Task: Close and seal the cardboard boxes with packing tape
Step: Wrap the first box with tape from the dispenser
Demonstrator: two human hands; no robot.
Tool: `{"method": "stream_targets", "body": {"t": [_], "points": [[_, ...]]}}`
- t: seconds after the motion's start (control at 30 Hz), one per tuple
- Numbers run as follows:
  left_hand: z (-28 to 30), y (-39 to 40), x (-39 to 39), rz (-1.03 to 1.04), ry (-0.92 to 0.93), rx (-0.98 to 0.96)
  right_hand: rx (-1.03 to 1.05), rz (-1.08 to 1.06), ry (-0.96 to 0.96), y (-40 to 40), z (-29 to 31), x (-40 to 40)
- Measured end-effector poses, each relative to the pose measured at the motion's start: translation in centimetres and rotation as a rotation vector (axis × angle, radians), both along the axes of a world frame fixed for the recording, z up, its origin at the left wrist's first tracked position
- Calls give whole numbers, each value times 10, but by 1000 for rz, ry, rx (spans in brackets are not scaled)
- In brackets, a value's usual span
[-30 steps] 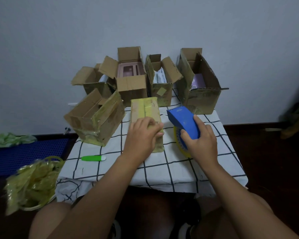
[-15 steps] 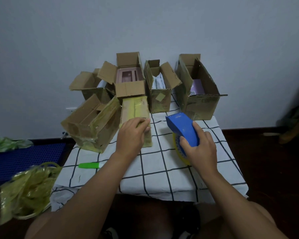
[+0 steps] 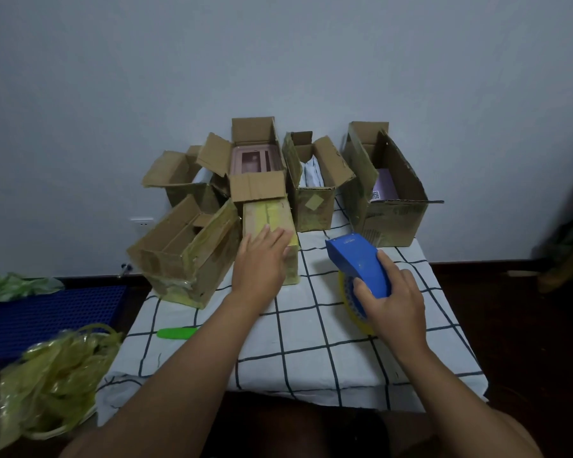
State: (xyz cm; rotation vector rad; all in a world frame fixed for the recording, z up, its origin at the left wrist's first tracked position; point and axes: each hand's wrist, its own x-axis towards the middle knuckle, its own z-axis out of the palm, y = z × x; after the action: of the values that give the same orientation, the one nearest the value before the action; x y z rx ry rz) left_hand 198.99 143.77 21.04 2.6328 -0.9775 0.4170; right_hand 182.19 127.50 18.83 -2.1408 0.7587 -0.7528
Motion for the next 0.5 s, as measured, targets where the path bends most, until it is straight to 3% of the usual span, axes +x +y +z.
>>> {"method": "stream_targets", "body": {"t": [0.17, 0.33, 0.5], "points": [[12, 14, -15, 20, -39, 83, 4, -3, 14, 0, 2, 0], [19, 64, -18, 287, -210, -155, 16, 8, 18, 1, 3, -2], [18, 120, -5, 510, 98, -173, 28, 15, 24, 1, 3, -2]]}}
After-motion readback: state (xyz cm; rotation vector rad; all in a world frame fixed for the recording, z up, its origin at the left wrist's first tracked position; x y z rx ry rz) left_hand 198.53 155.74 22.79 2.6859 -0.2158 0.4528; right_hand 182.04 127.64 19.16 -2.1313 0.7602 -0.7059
